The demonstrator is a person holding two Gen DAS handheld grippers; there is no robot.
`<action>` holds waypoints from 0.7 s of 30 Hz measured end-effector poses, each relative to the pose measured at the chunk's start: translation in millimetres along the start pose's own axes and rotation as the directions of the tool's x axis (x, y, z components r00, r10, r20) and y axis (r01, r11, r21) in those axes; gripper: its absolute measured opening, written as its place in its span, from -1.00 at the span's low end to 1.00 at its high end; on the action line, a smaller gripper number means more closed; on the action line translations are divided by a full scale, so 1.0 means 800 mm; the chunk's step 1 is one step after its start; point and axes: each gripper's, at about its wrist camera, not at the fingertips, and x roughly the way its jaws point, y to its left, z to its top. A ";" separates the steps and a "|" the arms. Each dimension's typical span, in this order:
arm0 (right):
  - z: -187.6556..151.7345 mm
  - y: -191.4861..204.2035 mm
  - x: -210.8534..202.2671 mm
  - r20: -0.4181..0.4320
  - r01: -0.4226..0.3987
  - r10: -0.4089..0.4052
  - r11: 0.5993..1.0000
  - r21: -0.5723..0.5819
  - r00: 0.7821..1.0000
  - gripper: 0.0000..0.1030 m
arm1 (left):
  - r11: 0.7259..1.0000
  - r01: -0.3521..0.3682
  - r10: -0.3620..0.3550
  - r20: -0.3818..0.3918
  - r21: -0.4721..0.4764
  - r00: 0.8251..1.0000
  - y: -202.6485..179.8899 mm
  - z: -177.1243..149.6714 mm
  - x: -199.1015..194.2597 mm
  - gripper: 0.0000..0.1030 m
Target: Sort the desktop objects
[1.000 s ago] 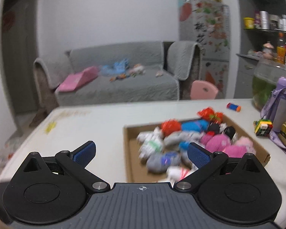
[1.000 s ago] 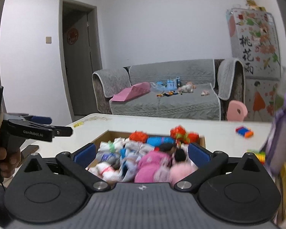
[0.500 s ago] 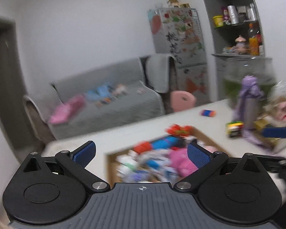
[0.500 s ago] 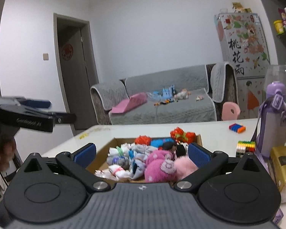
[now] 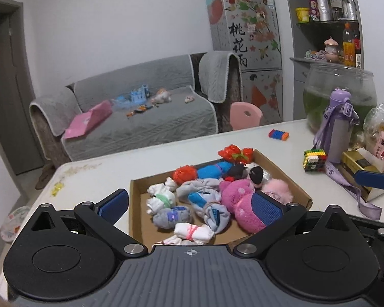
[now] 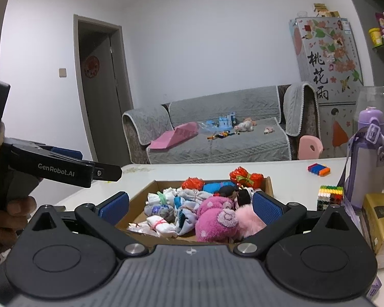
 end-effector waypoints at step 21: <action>-0.012 0.005 0.002 -0.051 0.003 -0.004 1.000 -0.009 0.999 0.99 | 0.999 0.024 -0.024 -0.013 -0.024 1.000 0.009 -0.005 0.010 0.99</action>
